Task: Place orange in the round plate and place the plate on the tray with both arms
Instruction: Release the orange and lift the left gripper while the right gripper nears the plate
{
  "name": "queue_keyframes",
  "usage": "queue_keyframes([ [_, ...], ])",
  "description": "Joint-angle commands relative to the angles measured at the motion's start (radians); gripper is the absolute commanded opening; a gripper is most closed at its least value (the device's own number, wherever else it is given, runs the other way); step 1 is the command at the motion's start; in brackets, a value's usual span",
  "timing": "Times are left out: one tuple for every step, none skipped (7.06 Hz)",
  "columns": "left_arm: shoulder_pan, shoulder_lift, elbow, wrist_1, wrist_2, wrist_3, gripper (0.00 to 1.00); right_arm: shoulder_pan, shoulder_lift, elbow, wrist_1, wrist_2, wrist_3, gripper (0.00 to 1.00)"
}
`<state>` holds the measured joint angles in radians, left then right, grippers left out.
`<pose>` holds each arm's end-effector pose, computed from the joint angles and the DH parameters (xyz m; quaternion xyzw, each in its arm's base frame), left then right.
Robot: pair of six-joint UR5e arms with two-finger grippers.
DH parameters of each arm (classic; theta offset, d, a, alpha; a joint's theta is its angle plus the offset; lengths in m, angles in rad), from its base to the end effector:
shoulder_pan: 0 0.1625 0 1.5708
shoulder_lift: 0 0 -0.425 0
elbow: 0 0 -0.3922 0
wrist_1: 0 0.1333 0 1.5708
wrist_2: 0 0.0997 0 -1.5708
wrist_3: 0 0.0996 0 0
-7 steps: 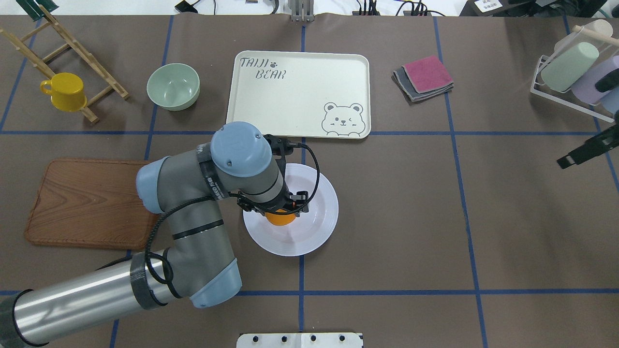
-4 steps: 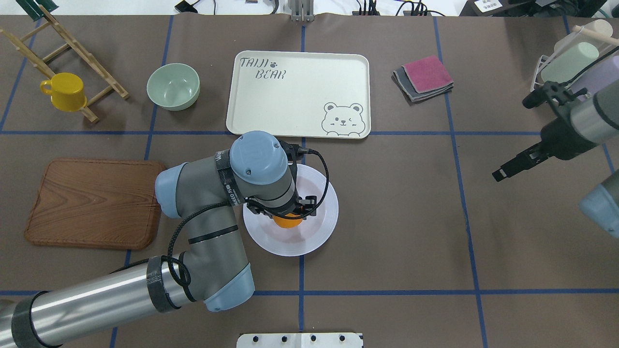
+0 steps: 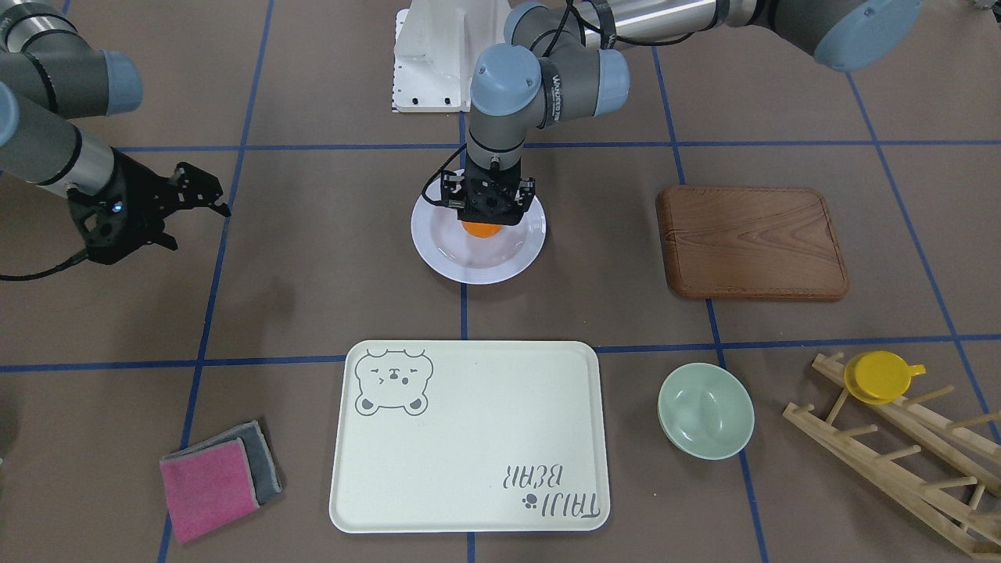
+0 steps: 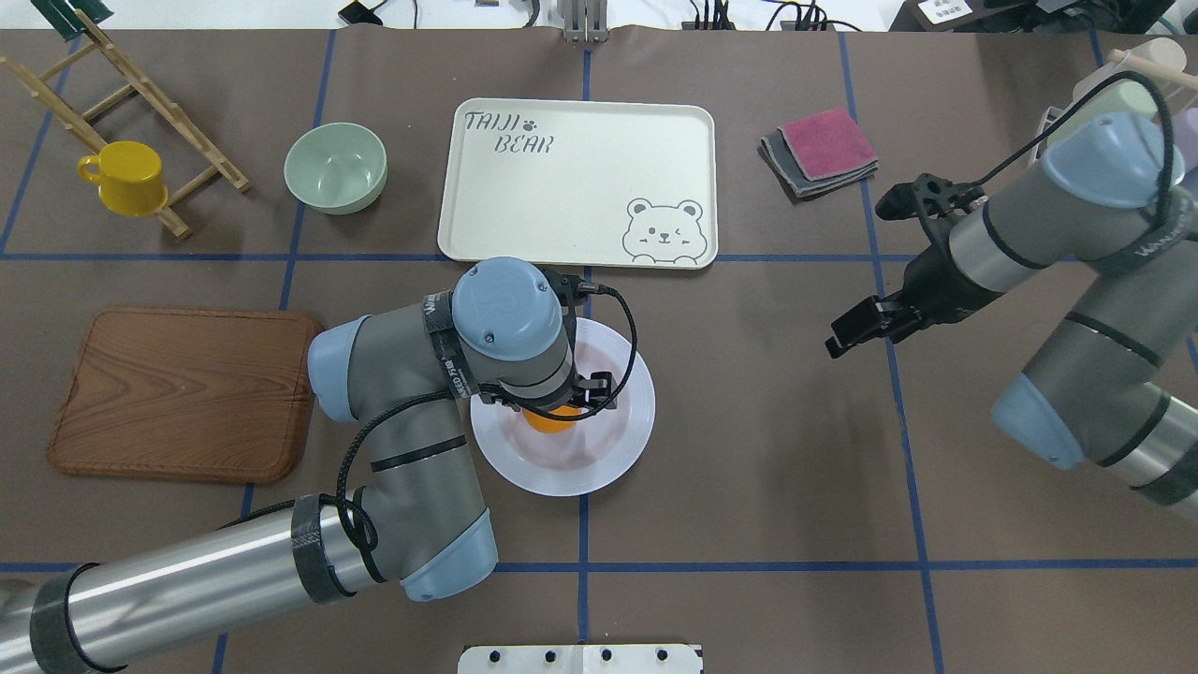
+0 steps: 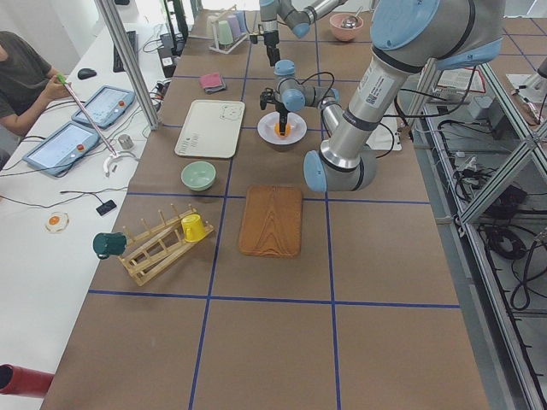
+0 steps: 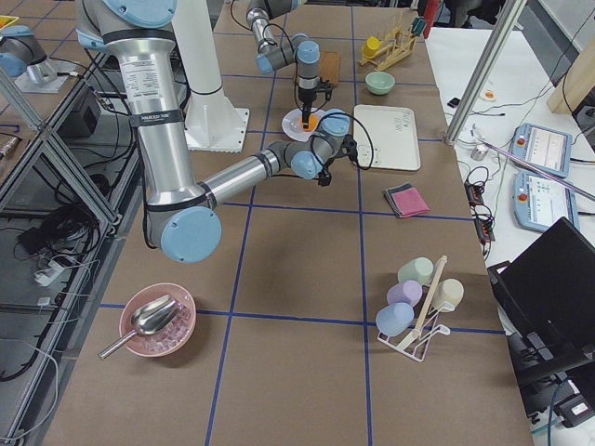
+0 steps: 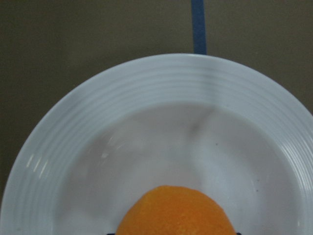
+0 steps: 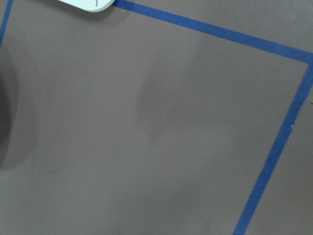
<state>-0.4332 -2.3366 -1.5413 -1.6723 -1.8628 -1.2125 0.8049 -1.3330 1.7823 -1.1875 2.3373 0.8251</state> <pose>0.6121 -0.3984 0.1952 0.0325 0.4226 0.0253 0.9054 -0.3513 -0.4579 0.3797 0.0182 -0.5072 -0.1260 0.8523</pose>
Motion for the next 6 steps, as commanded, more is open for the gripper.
queue_keyframes([
  [-0.009, 0.0, -0.006, -0.006, 0.019, 0.001, 1.0, -0.071, 0.072, -0.009, 0.064, -0.105, 0.309, 0.99],
  [-0.01, 0.0, -0.02, -0.004, 0.054, -0.001, 1.0, -0.079, 0.061, -0.017, 0.157, -0.139, 0.433, 0.99],
  [-0.027, 0.006, -0.031, -0.004, 0.065, 0.001, 1.0, -0.101, 0.061, -0.012, 0.237, -0.206, 0.592, 0.98],
  [-0.063, 0.017, -0.036, -0.006, 0.065, 0.002, 1.0, -0.148, 0.052, -0.012, 0.326, -0.301, 0.717, 0.99],
  [-0.103, 0.06, -0.075, -0.003, 0.054, 0.095, 1.0, -0.195, 0.028, -0.012, 0.429, -0.397, 0.847, 0.99],
  [-0.152, 0.121, -0.126, 0.0, 0.051, 0.193, 1.0, -0.241, -0.015, -0.011, 0.545, -0.467, 0.894, 0.98],
])
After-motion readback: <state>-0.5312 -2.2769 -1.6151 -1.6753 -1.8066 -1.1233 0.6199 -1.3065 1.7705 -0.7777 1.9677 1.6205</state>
